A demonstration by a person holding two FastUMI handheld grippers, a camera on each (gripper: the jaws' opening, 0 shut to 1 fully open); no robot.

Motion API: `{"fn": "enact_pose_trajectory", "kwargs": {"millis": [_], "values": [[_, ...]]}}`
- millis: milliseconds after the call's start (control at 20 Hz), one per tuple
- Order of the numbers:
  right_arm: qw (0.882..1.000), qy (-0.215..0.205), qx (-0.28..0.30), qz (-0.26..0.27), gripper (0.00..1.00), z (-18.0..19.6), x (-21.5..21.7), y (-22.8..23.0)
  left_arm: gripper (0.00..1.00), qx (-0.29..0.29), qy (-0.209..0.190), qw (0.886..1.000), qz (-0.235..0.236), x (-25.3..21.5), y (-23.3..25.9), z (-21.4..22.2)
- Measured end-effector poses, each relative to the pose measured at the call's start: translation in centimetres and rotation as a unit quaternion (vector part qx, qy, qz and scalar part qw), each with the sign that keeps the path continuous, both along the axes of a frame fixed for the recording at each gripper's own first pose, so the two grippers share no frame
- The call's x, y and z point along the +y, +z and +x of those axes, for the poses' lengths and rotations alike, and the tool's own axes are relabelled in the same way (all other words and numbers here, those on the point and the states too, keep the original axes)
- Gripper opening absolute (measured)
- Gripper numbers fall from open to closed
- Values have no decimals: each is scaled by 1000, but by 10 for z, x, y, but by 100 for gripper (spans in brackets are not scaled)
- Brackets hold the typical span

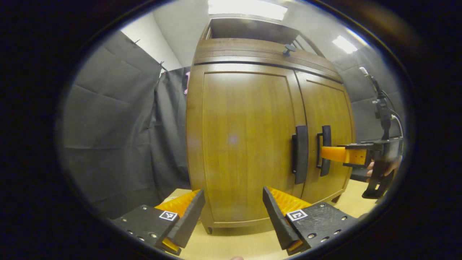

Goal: Open the right door of the double-door shoe cabinet with the right hand, and open the left door with the left hand.

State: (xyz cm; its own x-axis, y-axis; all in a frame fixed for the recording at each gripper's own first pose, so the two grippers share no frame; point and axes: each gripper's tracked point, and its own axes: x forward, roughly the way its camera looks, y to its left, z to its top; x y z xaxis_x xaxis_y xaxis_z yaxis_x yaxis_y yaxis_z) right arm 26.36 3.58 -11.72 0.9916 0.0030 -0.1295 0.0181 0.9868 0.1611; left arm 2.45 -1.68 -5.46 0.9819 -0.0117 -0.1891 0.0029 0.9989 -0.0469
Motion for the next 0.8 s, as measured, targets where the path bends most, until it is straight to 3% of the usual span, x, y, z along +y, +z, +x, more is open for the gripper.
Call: {"fn": "enact_pose_trajectory", "kwargs": {"millis": [50,100,250,350,500,550,800], "values": [[1000,-5,3,-3,91,2,0,-1,96,2,2,1000,1,0,0,0],[1000,-8,2,-7,95,3,0,-3,93,3,5,1000,2,1,-1,0],[1000,-12,0,-19,94,4,0,-8,96,8,12,1000,1,1,-3,0],[1000,-8,7,-26,83,4,-8,-8,96,12,17,1000,-2,2,-3,0],[999,0,24,-28,42,4,-19,-12,93,17,22,1000,-7,2,-5,-1],[999,0,21,-33,36,7,-19,-11,93,18,21,1000,-7,2,-4,0],[999,9,16,-40,25,4,-11,-13,93,23,23,999,-3,3,-5,-2]]}}
